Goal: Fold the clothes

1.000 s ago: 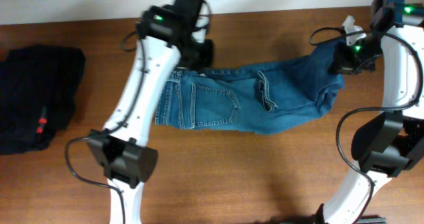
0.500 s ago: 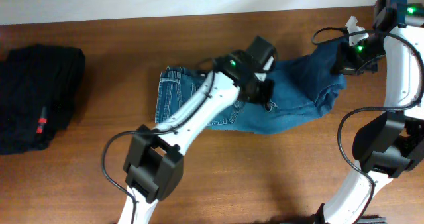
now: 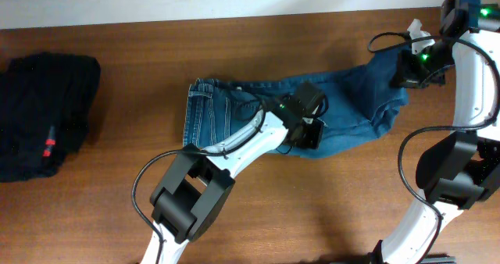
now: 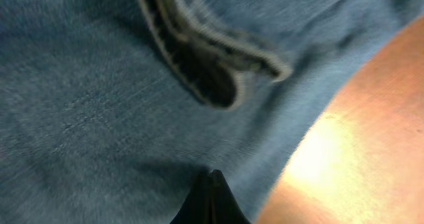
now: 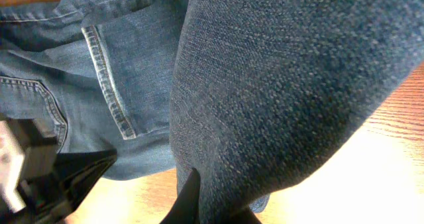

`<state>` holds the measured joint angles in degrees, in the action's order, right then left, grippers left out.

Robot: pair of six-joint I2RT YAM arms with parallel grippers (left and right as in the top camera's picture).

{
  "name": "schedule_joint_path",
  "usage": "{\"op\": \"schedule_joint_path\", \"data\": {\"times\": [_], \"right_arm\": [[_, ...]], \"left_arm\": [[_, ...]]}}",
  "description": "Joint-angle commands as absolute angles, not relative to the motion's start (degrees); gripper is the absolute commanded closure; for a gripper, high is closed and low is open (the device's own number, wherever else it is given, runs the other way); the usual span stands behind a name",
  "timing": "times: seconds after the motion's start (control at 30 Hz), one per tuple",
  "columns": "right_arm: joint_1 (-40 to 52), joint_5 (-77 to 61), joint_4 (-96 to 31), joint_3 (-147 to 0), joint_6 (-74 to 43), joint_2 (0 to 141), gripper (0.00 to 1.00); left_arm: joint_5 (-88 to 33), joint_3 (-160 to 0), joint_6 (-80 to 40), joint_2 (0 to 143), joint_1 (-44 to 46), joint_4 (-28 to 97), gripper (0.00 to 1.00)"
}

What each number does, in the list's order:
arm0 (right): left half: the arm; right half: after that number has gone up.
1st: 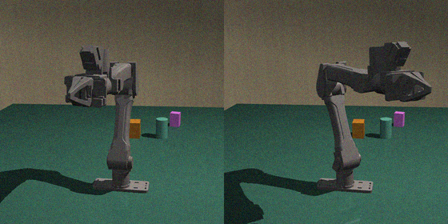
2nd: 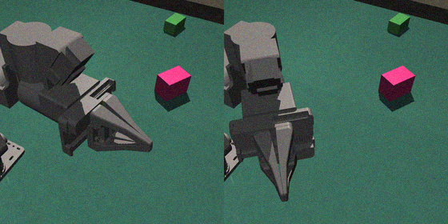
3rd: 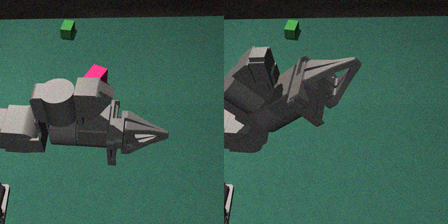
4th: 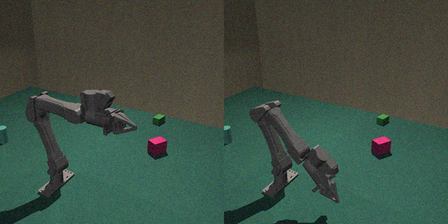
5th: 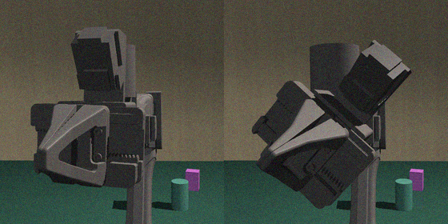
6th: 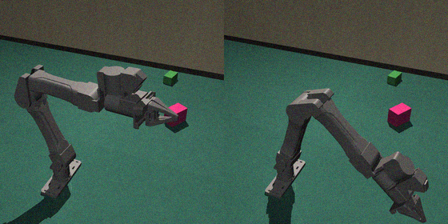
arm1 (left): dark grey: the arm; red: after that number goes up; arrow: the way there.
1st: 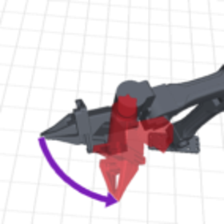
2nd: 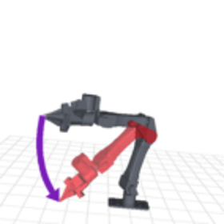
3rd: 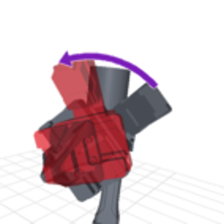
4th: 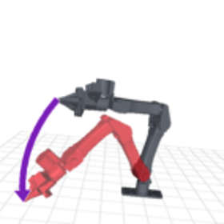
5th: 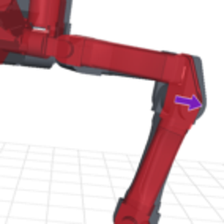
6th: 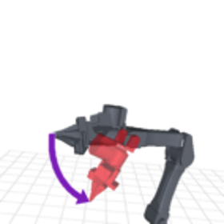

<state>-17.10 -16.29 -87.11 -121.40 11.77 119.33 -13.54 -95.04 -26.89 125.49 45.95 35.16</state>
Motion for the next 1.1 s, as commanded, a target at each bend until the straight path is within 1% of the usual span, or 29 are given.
{"op": "schedule_joint_path", "data": {"times": [0.0,0.17,0.33,0.43,0.63,0.8,0.9,1.07], "right_arm": [[-16.88,-17.32,-87.55,-122.48,11.57,118.48,0.96],[-16.88,-17.32,-87.70,-122.48,11.57,118.48,0.96],[-16.88,-17.32,-87.74,-122.48,11.57,118.48,0.96],[-16.88,-17.30,-87.90,-122.48,11.57,118.48,0.96],[-16.88,-17.30,-88.16,-122.48,11.60,118.48,0.96],[-16.88,-17.30,-88.09,-122.48,11.60,118.48,0.96],[-16.88,-17.30,-88.09,-122.48,11.60,118.48,0.96],[-16.88,-17.30,-88.12,-122.48,11.60,118.48,0.96]], "left_arm": [[-14.22,-91.02,-27.62,125.89,46.44,31.46,0.99],[-14.22,-87.05,-27.62,126.04,47.16,25.67,0.99],[-15.70,-89.49,-25.15,124.66,46.81,26.06,1.00],[-13.37,-93.58,-23.88,121.67,45.19,30.33,1.00],[-2.85,-97.76,-23.92,115.79,39.57,44.53,1.00],[-1.02,-97.08,-23.92,116.27,34.74,53.41,1.00],[-0.49,-95.37,-23.94,117.64,32.86,55.61,1.00],[0.43,-89.23,-25.39,120.73,31.42,54.50,1.00]]}}
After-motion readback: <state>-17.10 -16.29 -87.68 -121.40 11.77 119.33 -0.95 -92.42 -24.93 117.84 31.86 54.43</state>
